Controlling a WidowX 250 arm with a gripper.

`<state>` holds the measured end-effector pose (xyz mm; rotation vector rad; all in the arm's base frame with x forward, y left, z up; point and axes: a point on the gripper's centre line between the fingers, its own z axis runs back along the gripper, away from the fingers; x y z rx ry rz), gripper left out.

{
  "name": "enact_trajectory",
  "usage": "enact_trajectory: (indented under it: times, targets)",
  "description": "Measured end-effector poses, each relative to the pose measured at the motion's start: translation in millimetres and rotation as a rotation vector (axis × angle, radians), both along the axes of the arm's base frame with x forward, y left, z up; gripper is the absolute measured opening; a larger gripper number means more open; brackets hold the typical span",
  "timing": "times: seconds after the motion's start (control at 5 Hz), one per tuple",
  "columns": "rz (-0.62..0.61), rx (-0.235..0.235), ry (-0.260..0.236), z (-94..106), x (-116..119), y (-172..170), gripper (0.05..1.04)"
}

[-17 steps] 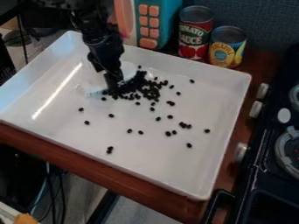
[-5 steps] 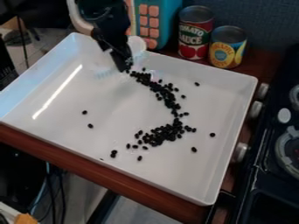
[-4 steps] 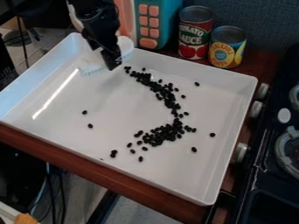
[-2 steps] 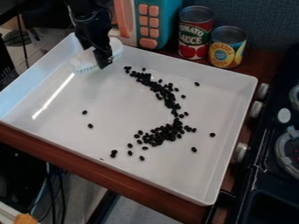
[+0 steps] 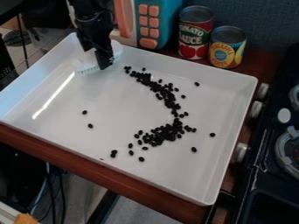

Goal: Sweep into pile

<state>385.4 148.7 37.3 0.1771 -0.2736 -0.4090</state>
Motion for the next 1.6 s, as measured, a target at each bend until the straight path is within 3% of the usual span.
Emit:
enact_trajectory:
  times: [0.2, 0.8, 1.6]
  targets:
    - [-0.038, 0.007, 0.020, -6.4, 3, -12, 0.751]
    - [-0.101, 0.012, 0.018, -14.8, 2, -43, 0.751]
    - [-0.197, -0.036, 0.013, -14.4, -21, -96, 0.751]
